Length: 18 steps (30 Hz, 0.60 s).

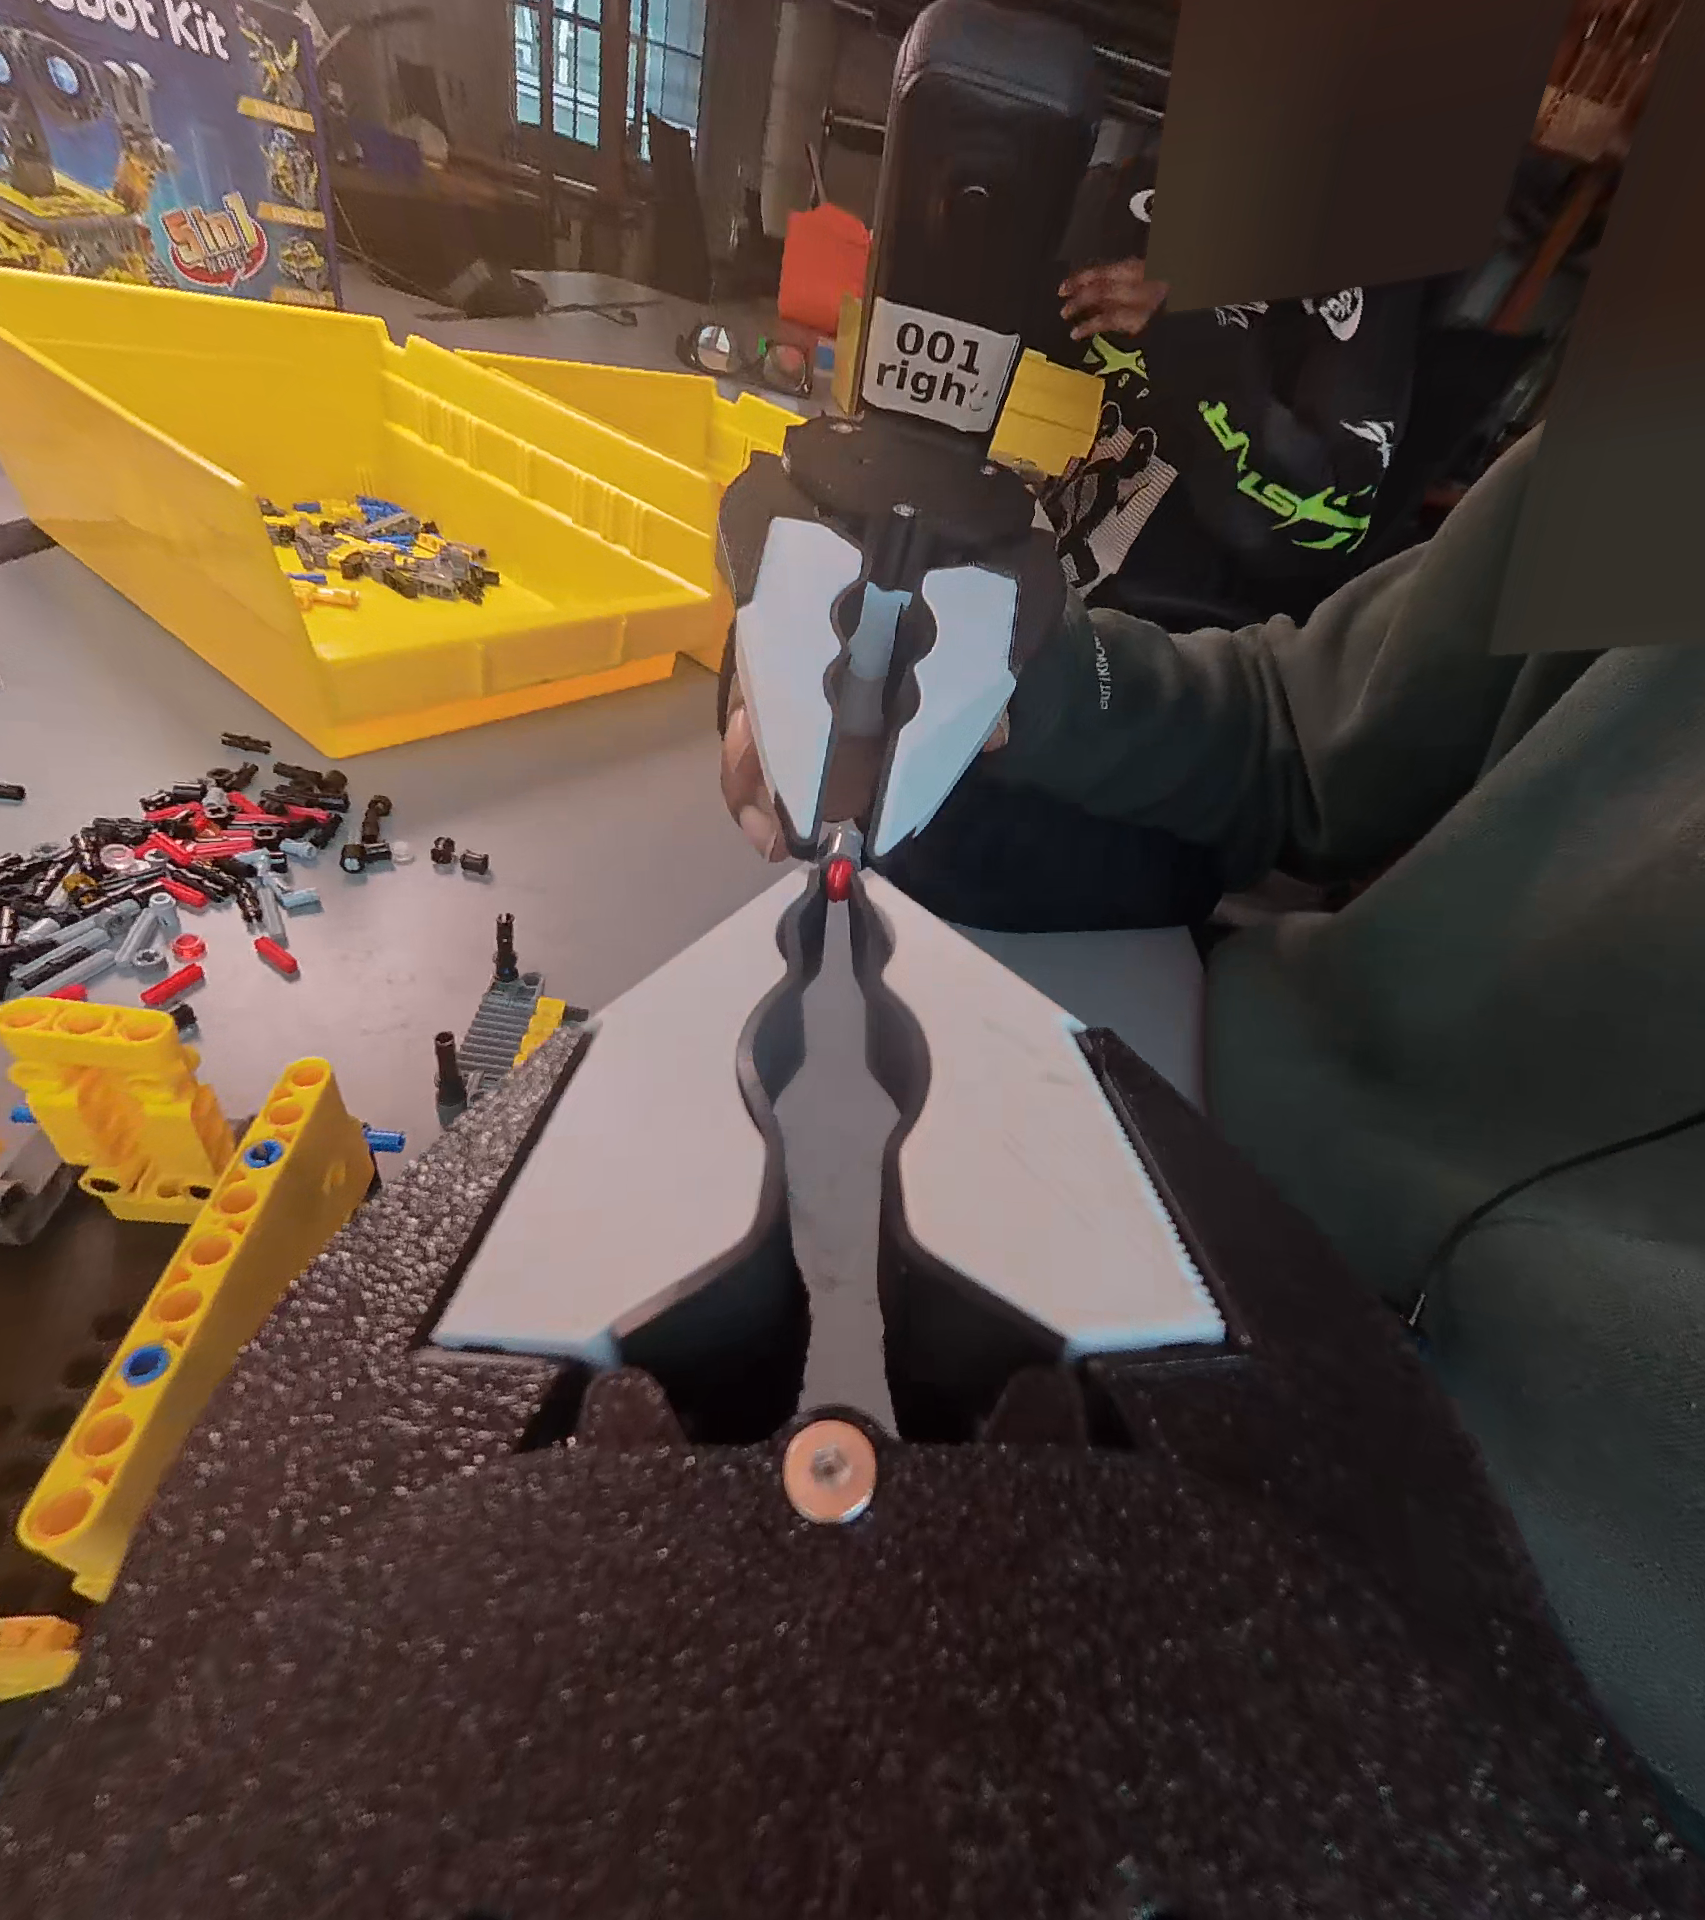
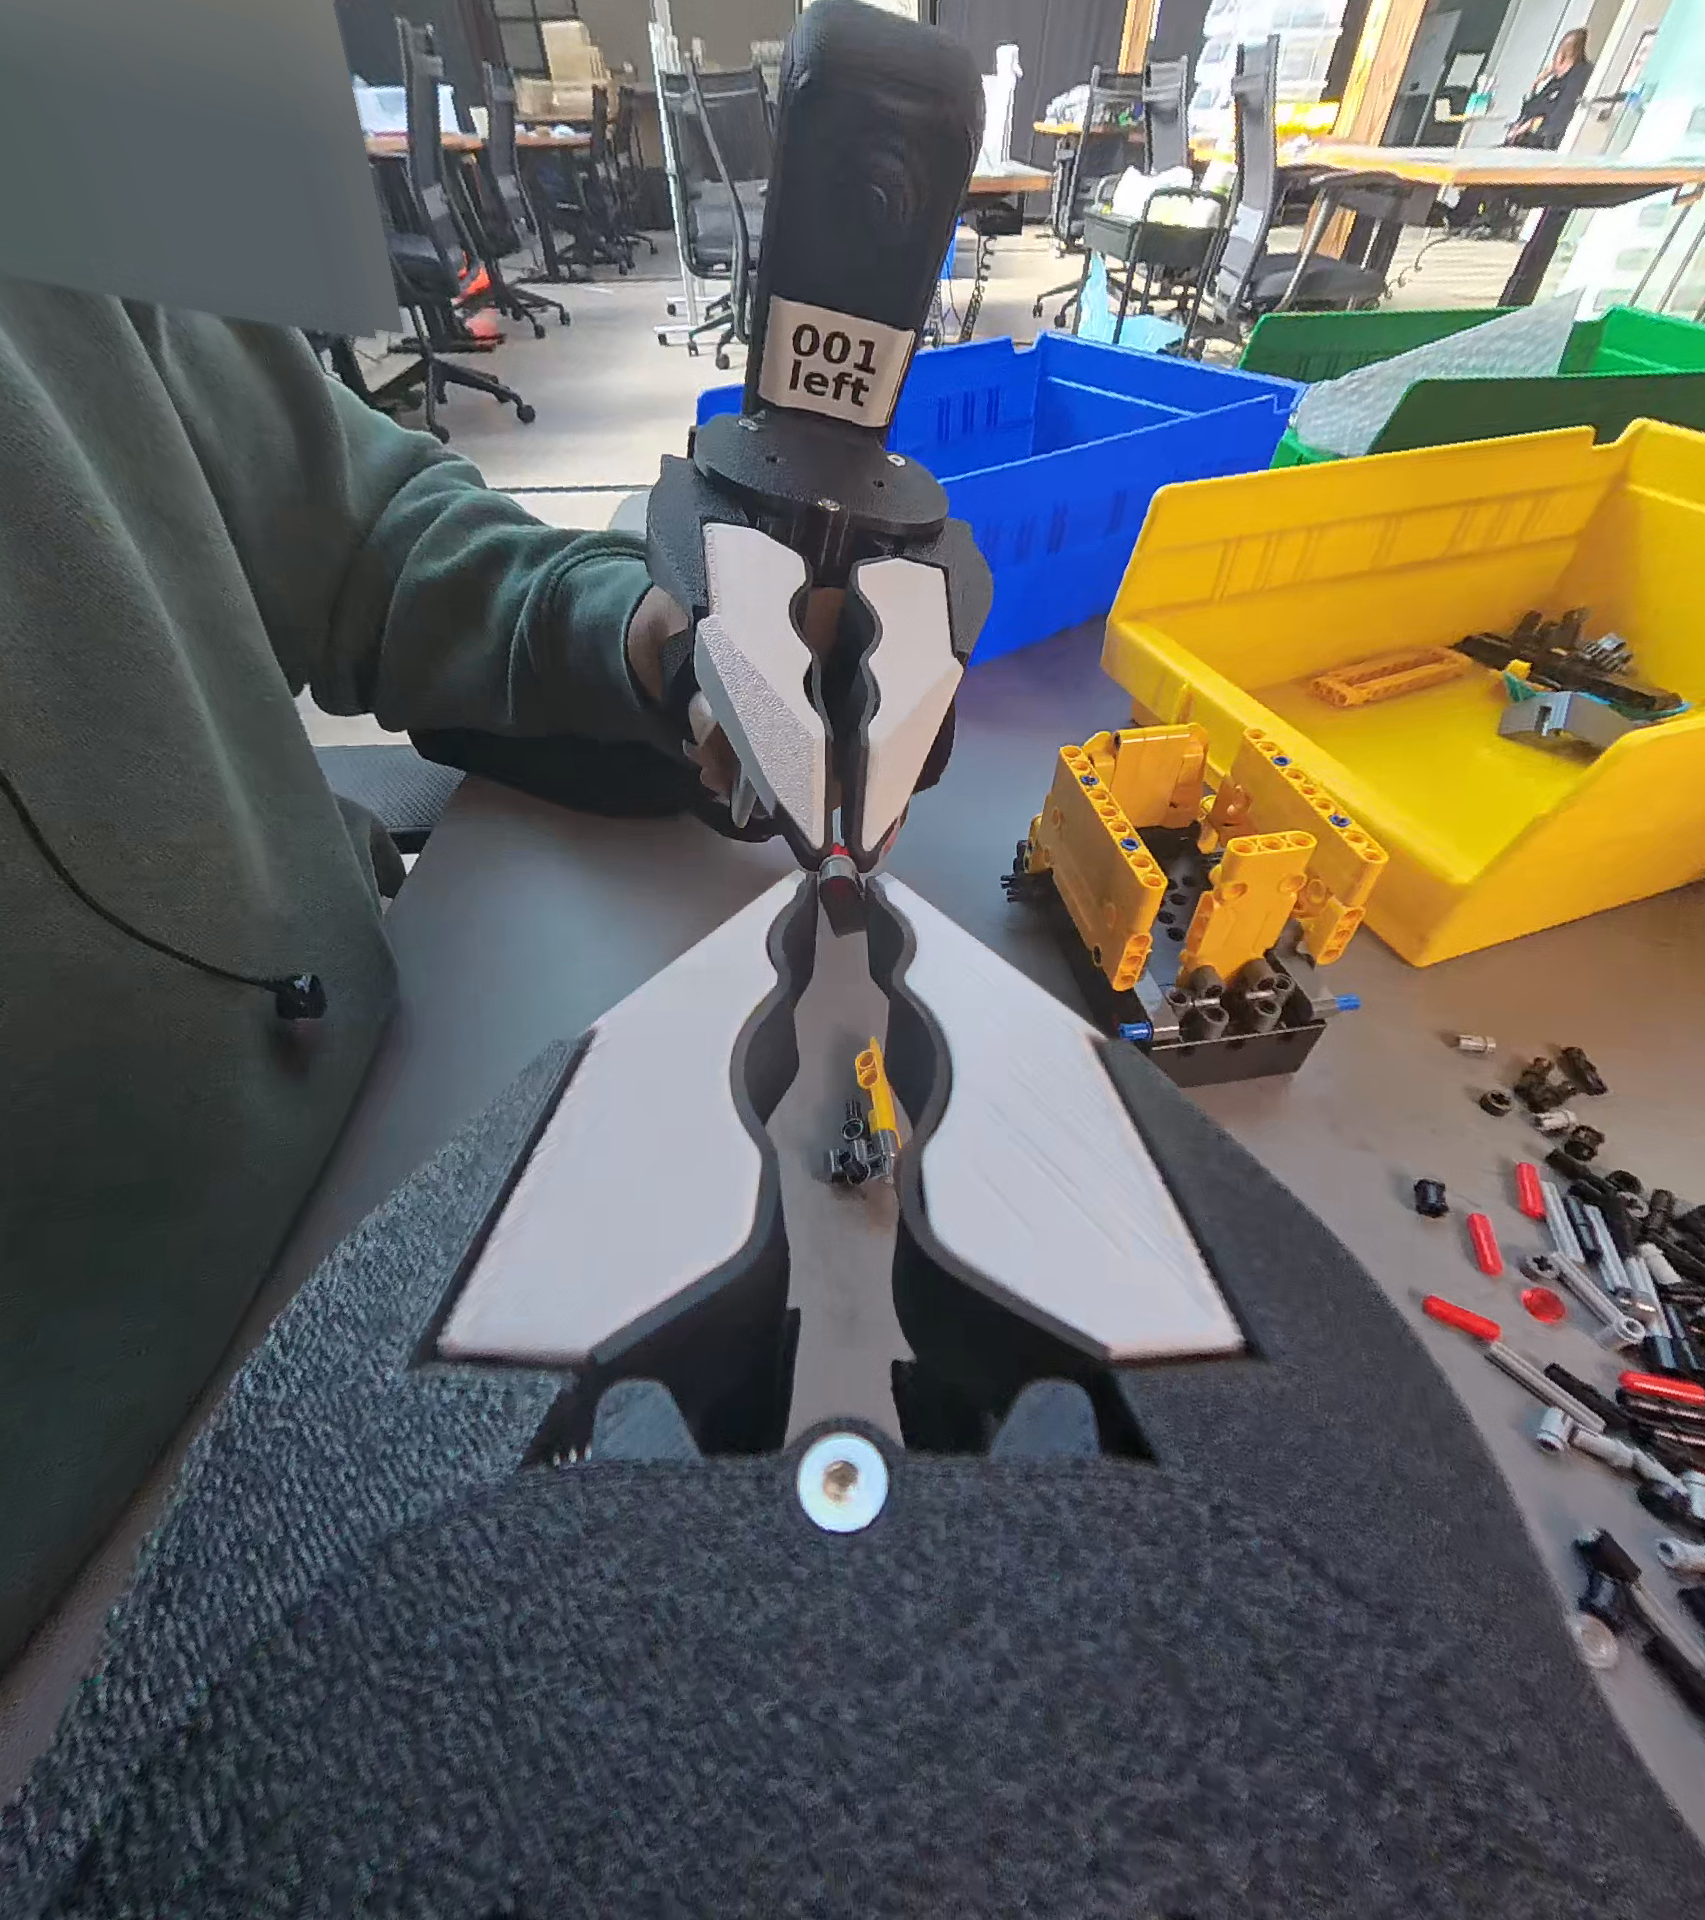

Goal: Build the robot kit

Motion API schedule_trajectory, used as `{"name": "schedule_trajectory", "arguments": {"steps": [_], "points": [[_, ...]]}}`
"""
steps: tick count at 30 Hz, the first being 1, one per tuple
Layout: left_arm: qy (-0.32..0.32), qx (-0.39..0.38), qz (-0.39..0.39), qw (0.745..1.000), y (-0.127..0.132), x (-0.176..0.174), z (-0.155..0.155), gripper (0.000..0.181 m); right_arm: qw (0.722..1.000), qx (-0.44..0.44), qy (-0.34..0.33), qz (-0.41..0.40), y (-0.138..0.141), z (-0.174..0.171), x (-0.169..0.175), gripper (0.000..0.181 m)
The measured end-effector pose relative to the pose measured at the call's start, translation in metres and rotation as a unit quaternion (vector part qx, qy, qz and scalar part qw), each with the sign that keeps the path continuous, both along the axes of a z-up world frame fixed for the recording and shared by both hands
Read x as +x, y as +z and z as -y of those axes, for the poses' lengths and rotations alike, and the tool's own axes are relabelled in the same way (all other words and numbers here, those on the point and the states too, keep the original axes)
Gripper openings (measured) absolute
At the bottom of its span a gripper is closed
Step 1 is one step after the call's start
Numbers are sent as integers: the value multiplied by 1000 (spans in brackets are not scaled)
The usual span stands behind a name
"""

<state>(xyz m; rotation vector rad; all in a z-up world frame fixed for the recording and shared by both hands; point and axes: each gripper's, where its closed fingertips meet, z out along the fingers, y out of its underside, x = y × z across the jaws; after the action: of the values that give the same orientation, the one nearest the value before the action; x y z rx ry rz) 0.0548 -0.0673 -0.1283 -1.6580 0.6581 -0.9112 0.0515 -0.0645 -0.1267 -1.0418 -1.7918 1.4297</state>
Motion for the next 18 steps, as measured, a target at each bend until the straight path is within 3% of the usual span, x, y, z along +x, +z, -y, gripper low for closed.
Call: {"name": "schedule_trajectory", "arguments": {"steps": [18], "points": [[-13,-56,72,996,3,-2,-2,3,999,41,-16,-10,0,-2,-3,6]]}}
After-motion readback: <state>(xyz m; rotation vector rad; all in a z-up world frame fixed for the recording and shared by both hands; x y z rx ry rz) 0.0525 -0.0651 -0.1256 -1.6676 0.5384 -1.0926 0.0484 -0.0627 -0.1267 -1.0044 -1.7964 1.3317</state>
